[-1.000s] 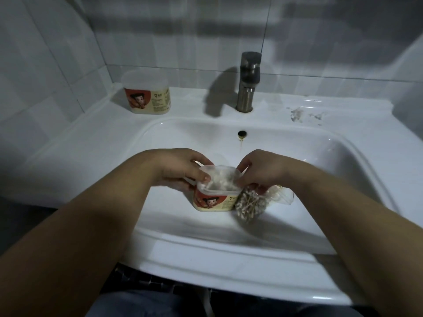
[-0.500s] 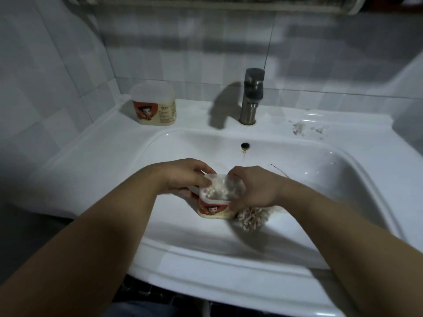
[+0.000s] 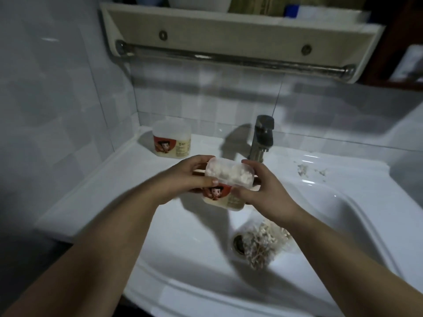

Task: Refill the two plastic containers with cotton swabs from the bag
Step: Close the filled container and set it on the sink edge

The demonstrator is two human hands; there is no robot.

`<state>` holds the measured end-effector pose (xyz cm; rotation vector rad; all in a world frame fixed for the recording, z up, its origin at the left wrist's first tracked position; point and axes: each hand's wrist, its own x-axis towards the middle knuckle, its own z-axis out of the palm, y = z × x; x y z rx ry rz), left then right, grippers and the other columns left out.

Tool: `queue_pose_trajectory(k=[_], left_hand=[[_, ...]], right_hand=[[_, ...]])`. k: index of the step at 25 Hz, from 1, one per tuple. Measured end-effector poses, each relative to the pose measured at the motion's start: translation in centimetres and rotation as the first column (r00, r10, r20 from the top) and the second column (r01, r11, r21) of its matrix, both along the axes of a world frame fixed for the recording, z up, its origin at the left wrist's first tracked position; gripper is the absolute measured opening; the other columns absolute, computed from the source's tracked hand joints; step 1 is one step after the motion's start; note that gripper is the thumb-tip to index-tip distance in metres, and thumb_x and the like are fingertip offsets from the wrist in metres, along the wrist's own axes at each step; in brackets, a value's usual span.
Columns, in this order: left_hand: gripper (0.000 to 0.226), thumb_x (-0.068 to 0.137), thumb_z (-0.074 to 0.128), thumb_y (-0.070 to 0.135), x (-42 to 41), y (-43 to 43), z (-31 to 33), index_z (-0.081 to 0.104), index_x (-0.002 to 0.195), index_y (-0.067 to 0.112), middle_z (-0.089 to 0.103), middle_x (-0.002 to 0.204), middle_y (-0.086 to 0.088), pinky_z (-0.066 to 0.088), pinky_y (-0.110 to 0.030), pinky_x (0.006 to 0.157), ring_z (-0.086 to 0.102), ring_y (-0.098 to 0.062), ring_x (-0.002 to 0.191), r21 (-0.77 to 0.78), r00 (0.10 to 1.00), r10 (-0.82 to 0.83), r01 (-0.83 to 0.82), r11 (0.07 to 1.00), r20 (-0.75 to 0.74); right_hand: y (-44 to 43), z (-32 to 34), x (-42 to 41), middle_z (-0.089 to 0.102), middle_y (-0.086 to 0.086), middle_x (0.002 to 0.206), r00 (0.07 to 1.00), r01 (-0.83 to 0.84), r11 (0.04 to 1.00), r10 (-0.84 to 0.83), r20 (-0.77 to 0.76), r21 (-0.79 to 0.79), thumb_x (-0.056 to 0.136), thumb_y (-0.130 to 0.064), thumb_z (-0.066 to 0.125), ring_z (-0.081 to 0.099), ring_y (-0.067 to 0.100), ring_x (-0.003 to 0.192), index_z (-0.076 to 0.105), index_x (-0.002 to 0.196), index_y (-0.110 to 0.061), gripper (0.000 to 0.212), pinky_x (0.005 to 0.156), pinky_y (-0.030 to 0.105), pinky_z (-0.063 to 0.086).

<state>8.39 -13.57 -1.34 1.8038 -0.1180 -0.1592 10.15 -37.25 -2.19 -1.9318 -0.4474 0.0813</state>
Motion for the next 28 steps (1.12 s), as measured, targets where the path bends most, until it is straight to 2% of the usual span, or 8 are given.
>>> queue_pose_trajectory(k=[3, 6, 10, 15, 18, 21, 25, 28], left_hand=[[0.065, 0.084, 0.080, 0.002, -0.7, 2.0, 1.4, 0.054, 0.141, 0.020, 0.068, 0.129, 0.003, 0.059, -0.033, 0.094, 0.069, -0.009, 0.113, 0.083, 0.995, 0.007, -0.015, 0.996, 0.099], [0.059, 0.085, 0.079, 0.001, -1.9, 4.7, 2.4, 0.058, 0.136, 0.022, 0.071, 0.122, 0.006, 0.058, -0.018, 0.079, 0.070, -0.003, 0.107, 0.078, 0.988, 0.072, -0.083, 0.993, 0.137], [0.055, 0.082, 0.083, 0.008, -2.8, 9.5, 2.7, 0.064, 0.122, 0.042, 0.075, 0.115, 0.011, 0.057, -0.031, 0.093, 0.070, -0.009, 0.112, 0.053, 0.957, 0.239, -0.251, 0.967, 0.162], [0.060, 0.063, 0.083, 0.048, -3.8, 14.1, 2.5, 0.061, 0.117, 0.065, 0.074, 0.115, 0.021, 0.056, -0.044, 0.098, 0.070, -0.008, 0.110, 0.184, 0.892, 0.419, -0.447, 0.876, 0.169], [0.053, 0.067, 0.076, 0.043, -4.3, 14.9, 2.5, 0.061, 0.114, 0.064, 0.074, 0.111, 0.022, 0.058, -0.043, 0.095, 0.071, -0.005, 0.106, 0.237, 0.871, 0.454, -0.489, 0.839, 0.188], [0.052, 0.071, 0.068, 0.036, -4.6, 15.1, 2.5, 0.063, 0.119, 0.053, 0.074, 0.107, 0.021, 0.059, -0.042, 0.091, 0.071, -0.005, 0.102, 0.276, 0.873, 0.450, -0.487, 0.829, 0.190], [0.045, 0.070, 0.067, 0.035, -4.2, 15.7, 1.9, 0.065, 0.114, 0.046, 0.075, 0.105, 0.018, 0.060, -0.044, 0.090, 0.071, -0.007, 0.101, 0.295, 0.873, 0.449, -0.487, 0.822, 0.191], [0.046, 0.083, 0.069, 0.029, -4.2, 15.2, 2.4, 0.060, 0.125, 0.046, 0.070, 0.123, 0.016, 0.056, -0.043, 0.098, 0.066, -0.009, 0.113, 0.265, 0.846, 0.500, -0.533, 0.804, 0.186]], right_hand=[[2.0, 0.6, 0.1, 0.058, -0.014, 0.124, 0.999, -0.046, 0.996, 0.047, -0.012, 0.070, 0.083, -0.013, 0.080, 0.061, 0.010, 0.112, 0.046, 0.138, -0.034, 0.068, 0.087, 0.045, 0.061], [5.4, 1.2, 0.6, 0.058, -0.012, 0.129, 0.998, -0.059, 0.995, 0.058, 0.008, 0.077, 0.080, -0.015, 0.083, 0.061, 0.008, 0.114, 0.044, 0.145, -0.031, 0.077, 0.089, 0.047, 0.060], [11.0, 2.3, 1.6, 0.063, -0.014, 0.124, 0.997, -0.072, 0.987, 0.072, 0.004, 0.143, 0.074, -0.010, 0.088, 0.065, 0.005, 0.109, 0.045, 0.146, -0.027, 0.086, 0.089, 0.047, 0.060], [17.0, 1.9, 2.7, 0.067, -0.010, 0.124, 0.995, -0.103, 0.988, 0.101, 0.018, 0.113, 0.073, -0.015, 0.090, 0.069, 0.009, 0.106, 0.048, 0.143, -0.028, 0.083, 0.091, 0.037, 0.059], [19.1, 1.7, 3.0, 0.066, -0.008, 0.124, 0.994, -0.110, 0.991, 0.108, 0.029, 0.083, 0.073, -0.016, 0.089, 0.068, 0.010, 0.107, 0.048, 0.142, -0.029, 0.081, 0.090, 0.032, 0.057], [20.4, 1.4, 3.0, 0.066, -0.010, 0.120, 0.993, -0.105, 0.994, 0.104, 0.062, 0.026, 0.074, -0.018, 0.089, 0.067, 0.011, 0.108, 0.049, 0.138, -0.030, 0.077, 0.092, 0.031, 0.055], [20.9, 1.0, 2.9, 0.065, -0.014, 0.117, 0.990, -0.120, 0.992, 0.117, 0.072, 0.029, 0.077, -0.017, 0.087, 0.066, 0.009, 0.106, 0.047, 0.129, -0.038, 0.069, 0.082, 0.019, 0.053], [20.5, 1.4, 2.5, 0.061, -0.018, 0.115, 0.985, -0.115, 0.993, 0.116, 0.125, -0.020, 0.080, -0.026, 0.085, 0.062, 0.002, 0.103, 0.046, 0.128, -0.038, 0.063, 0.078, 0.010, 0.047]])
